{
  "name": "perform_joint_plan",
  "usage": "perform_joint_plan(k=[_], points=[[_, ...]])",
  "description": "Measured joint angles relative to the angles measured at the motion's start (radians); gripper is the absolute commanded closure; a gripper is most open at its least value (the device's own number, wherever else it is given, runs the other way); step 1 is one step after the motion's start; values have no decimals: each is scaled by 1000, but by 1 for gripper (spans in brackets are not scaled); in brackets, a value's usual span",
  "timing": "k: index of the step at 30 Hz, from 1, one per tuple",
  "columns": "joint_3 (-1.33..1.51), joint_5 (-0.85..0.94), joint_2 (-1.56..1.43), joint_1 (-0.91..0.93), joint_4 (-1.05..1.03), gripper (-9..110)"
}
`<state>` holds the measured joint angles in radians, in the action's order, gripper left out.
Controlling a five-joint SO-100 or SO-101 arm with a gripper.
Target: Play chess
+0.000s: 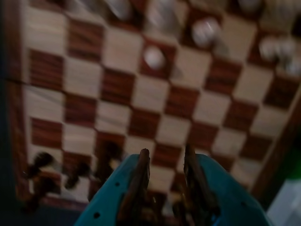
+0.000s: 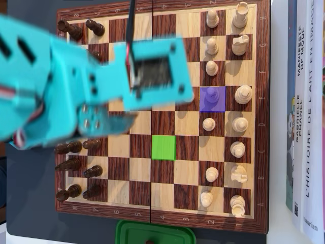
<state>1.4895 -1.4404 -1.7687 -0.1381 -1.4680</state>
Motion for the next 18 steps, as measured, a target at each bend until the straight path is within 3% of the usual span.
perform_joint_plan(k=[6, 18], points=[[0, -6, 77, -67, 117, 89], [-195, -6, 345, -55, 130, 89]])
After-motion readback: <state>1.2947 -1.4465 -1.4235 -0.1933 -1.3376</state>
